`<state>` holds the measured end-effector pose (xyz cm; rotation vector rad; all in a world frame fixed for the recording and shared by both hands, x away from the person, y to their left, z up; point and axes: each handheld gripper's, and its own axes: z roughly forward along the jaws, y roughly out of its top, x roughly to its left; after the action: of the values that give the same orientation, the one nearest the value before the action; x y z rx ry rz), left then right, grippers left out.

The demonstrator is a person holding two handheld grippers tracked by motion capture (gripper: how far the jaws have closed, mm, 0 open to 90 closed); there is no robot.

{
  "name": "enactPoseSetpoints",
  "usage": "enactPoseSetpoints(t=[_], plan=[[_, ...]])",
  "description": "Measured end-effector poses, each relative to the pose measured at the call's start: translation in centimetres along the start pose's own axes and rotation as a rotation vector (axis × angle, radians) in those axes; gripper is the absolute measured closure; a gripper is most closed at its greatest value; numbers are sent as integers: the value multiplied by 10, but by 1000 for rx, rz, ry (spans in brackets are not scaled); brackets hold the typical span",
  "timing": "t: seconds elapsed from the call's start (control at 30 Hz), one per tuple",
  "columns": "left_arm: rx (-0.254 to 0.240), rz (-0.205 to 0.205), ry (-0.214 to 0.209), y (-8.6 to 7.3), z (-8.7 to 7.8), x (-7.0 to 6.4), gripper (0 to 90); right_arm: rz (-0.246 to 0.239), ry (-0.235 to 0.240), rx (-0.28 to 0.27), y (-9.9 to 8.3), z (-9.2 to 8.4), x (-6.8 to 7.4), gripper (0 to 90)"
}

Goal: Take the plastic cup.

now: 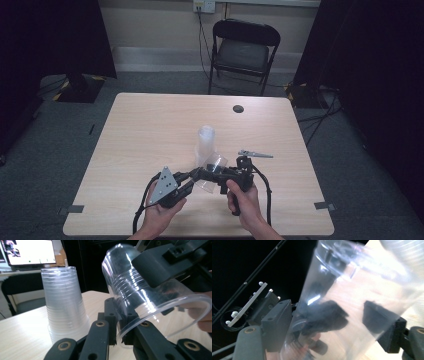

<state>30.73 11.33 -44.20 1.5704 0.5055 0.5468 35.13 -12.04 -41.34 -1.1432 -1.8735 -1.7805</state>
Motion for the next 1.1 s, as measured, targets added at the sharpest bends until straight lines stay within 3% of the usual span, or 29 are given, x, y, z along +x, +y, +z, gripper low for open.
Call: enactPoseSetpoints(t=[0.5,0.7,0.73,0.77,0.8,1.0,1.07,1.1], plan=[[60,-37,-57,-3,-7,4,856,-57,-24,-4,0,-7,-4,221],[67,-54,-81,-3,-10,5,855,-67,-37,-38,6,-14,-4,218],[74,-80,-86,-3,-11,7,855,-64,-44,-55,9,-18,-4,219],[74,-80,-86,-3,-11,7,855,-73,-50,-60,10,-20,-4,221],[103,-91,-86,-3,-12,10,856,-83,-56,-63,11,-22,-4,222],[148,-137,-96,-2,-13,12,858,-142,-93,-76,15,-27,-3,225],[238,-147,-110,6,-14,13,857,-157,-118,-71,14,-27,-3,227],[238,-147,-110,6,-14,13,858,-157,-118,-71,14,-27,-3,227]])
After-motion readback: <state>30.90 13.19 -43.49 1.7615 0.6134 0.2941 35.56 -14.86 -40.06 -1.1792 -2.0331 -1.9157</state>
